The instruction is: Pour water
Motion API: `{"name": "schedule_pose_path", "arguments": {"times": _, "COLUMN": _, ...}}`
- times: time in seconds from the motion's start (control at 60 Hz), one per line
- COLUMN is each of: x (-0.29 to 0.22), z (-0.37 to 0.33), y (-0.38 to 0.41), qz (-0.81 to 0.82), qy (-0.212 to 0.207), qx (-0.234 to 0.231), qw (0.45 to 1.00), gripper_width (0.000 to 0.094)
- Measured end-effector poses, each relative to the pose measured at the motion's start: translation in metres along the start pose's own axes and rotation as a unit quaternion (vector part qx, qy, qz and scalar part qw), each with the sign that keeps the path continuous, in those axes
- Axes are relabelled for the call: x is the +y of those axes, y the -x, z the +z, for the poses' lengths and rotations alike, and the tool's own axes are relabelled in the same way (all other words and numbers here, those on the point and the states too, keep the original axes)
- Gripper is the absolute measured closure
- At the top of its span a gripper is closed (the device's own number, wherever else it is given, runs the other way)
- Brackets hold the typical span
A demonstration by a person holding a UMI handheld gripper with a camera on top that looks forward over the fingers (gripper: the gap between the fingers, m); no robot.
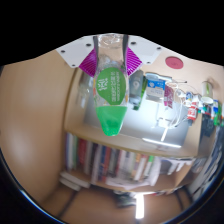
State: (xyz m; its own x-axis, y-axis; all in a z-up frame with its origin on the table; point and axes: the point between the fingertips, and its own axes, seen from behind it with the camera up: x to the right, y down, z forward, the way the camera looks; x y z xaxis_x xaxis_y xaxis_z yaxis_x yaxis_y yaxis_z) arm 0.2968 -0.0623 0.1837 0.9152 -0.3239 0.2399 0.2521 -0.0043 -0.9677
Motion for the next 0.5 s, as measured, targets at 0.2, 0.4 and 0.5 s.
{"name": "schedule_pose_path", "arguments": {"times": 0.2, "x": -0.119, "z": 0.053, "y": 0.138, "qz": -0.347, "qy": -0.085, "qx": -0.033, "qw": 0.933, "gripper_width": 0.0602}}
{"name": "schedule_pose_path", "arguments": {"times": 0.4, "x": -0.161, "z": 0.099, "y": 0.276, "qz": -0.667, "qy": -0.161, "qx": -0.010, "qw": 0.727, "gripper_width": 0.0602}}
{"name": "schedule_pose_path", "arguments": {"times": 0.5, "x": -0.167, "z": 0.105, "y": 0.331, "qz": -0.763, "qy": -0.198, "qx": -0.005, "qw": 0.615, "gripper_width": 0.0600}}
